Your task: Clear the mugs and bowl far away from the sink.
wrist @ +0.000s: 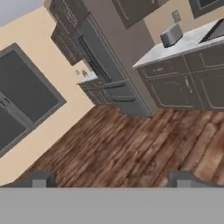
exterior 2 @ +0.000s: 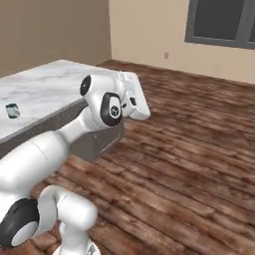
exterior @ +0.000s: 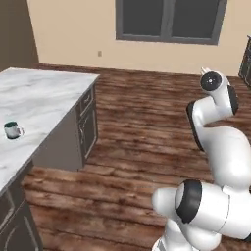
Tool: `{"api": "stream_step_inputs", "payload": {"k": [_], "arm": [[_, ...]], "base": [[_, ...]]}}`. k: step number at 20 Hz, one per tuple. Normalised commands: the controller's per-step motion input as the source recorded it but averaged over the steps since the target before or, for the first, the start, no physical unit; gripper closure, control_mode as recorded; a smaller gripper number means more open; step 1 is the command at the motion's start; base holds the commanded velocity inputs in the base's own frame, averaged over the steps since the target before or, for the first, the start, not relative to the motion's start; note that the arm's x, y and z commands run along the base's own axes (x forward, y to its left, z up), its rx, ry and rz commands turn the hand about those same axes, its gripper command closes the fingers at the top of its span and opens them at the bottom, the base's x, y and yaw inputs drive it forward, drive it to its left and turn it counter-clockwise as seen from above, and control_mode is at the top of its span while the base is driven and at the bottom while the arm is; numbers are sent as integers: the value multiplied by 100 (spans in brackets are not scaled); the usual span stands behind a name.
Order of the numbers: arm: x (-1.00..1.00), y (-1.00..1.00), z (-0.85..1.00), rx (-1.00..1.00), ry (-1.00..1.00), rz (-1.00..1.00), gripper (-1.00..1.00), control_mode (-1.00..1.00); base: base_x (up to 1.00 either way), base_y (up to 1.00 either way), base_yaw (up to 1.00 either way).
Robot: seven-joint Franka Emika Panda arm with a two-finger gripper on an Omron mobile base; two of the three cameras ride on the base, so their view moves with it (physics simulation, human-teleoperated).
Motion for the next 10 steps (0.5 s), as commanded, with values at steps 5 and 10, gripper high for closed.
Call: {"api": "stream_step_inputs", "payload": {"k": [5,10], "arm": [[0,0,0,0,0,0,-100,100],[0,0,0,0,0,0,-100,100]], "base": [[0,0,-100],[0,0,-100]]}}
